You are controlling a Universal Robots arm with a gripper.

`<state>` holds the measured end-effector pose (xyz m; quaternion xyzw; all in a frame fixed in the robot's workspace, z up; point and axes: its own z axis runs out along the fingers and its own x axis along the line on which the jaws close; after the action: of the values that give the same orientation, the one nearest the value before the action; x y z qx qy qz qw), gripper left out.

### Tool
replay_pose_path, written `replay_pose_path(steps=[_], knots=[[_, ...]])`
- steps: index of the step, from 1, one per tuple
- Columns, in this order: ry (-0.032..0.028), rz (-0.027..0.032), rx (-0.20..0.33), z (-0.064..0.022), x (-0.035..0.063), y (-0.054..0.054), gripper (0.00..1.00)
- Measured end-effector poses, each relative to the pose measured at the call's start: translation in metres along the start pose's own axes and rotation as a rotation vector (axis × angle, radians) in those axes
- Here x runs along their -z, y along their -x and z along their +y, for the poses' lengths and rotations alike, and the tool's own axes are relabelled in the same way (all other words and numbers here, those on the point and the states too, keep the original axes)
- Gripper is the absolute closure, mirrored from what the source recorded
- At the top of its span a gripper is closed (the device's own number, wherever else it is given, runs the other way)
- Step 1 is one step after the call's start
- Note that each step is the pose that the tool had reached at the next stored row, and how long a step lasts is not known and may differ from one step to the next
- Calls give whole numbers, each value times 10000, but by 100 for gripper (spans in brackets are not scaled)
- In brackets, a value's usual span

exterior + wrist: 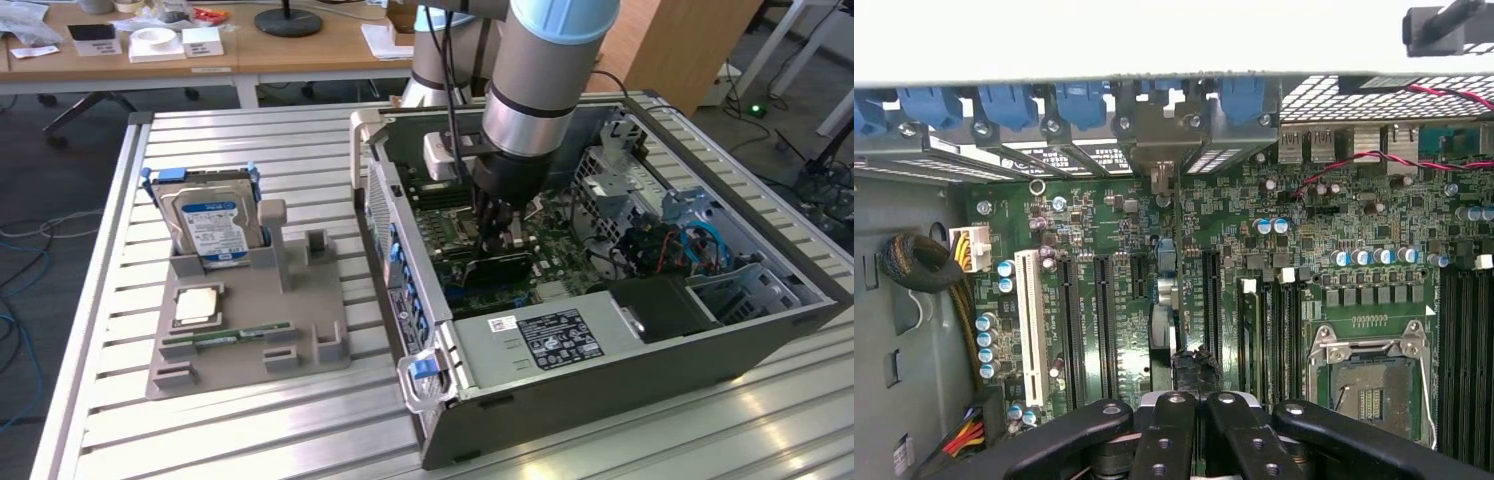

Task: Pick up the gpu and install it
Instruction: 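Press down on the gpu until it lock into place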

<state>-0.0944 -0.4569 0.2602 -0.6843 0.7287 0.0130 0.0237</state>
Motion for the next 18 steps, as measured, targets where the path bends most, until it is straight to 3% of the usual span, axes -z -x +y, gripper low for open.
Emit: replay_pose_path(steps=[18], knots=[[-2, -3, 0, 5, -5, 0, 89]])
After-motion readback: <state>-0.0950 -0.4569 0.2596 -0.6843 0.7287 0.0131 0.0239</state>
